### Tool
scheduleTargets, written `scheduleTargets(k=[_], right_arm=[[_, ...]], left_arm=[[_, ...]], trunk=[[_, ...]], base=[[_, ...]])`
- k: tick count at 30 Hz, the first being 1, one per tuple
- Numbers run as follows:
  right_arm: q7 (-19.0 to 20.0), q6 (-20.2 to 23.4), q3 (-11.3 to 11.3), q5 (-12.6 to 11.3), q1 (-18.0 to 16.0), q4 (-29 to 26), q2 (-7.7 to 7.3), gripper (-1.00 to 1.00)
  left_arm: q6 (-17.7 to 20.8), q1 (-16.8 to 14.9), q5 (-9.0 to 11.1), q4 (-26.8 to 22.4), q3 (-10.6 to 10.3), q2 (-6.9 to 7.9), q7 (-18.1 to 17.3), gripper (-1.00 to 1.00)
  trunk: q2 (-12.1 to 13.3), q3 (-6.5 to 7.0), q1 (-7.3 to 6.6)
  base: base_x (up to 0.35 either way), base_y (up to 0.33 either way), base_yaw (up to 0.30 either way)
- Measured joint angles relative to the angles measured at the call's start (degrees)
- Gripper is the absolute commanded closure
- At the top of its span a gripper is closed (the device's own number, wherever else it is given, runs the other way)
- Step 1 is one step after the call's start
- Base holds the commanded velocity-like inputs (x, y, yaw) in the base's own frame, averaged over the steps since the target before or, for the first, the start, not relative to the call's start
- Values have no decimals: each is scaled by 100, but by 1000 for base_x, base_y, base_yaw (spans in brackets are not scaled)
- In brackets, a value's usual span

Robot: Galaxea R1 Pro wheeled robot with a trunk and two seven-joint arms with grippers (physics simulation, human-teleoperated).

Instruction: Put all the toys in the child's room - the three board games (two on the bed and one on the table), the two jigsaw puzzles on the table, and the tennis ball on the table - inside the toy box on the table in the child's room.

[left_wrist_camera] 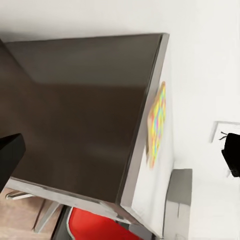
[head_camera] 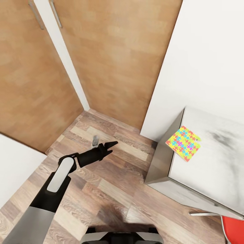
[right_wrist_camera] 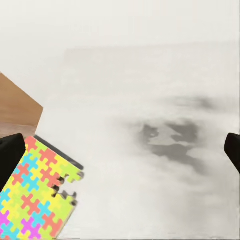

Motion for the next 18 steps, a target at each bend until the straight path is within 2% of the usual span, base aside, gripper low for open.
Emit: scheduleTargets(k=[5,11,13,18], right_arm=[[65,0,-46,0,8,-16,1,-100],[107,0,-67,0,12,-27,8,-100],[115,0,-67,-2,12,-40,24,-100],[134,1,-55,-1,17,-55,42,-100]], left_arm=[[-94,-6,-5,48,-2,-2,-8,-100],[-409,-9,-47,93,-12,4,-21,-100],[-605,-9,-116,129,-11,12,-28,-100],[-824,-7,-218,172,-10,30,-37,-100]], trunk=[[0,0,0],[0,0,0],[0,0,0],[0,0,0]], base=[[0,0,-264],[0,0,-257],[0,0,-189],[0,0,-109]])
